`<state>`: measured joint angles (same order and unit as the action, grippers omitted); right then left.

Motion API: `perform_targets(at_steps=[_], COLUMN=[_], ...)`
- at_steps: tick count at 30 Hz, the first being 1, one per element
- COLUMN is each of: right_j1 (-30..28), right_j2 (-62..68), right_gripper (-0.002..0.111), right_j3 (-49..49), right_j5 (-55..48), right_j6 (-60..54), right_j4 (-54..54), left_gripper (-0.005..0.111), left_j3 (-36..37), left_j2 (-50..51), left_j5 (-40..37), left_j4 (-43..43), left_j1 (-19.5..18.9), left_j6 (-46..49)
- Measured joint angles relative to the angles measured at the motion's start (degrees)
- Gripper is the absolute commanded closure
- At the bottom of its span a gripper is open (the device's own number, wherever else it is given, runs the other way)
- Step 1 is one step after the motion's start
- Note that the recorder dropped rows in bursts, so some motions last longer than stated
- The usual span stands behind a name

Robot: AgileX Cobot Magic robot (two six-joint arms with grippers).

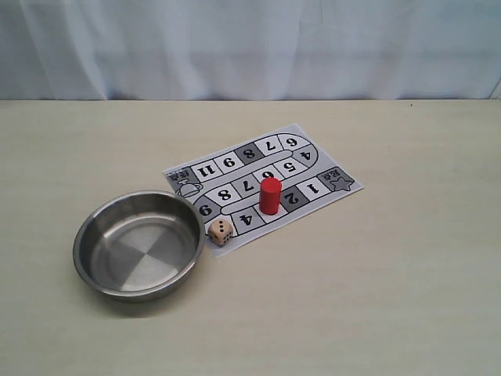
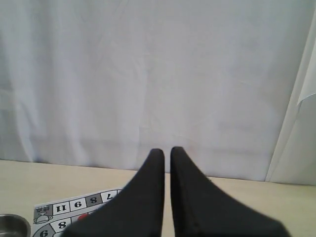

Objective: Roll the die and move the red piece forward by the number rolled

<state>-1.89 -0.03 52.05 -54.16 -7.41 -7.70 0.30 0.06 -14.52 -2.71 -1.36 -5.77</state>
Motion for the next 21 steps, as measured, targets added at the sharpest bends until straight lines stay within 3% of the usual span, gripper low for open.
perform_targets(at_steps=[8, 12, 21], right_j1=[0.0, 0.0, 0.0], right_j2=[0.3, 0.3, 0.3], right_gripper=[0.104, 0.104, 0.104], right_j3=[-21.8, -28.1, -50.5], right_j5=[15.6, 23.2, 59.8], right_j6=[-3.6, -3.7, -4.5], right_j4=[7.2, 6.9, 2.9], left_gripper=[0.107, 0.107, 0.107], left_j3=[0.0, 0.0, 0.0], left_j2=[0.0, 0.0, 0.0], left_j5=[0.0, 0.0, 0.0], left_j4=[0.0, 0.0, 0.0], left_j1=[0.0, 0.0, 0.0], left_j6=[0.0, 0.0, 0.0])
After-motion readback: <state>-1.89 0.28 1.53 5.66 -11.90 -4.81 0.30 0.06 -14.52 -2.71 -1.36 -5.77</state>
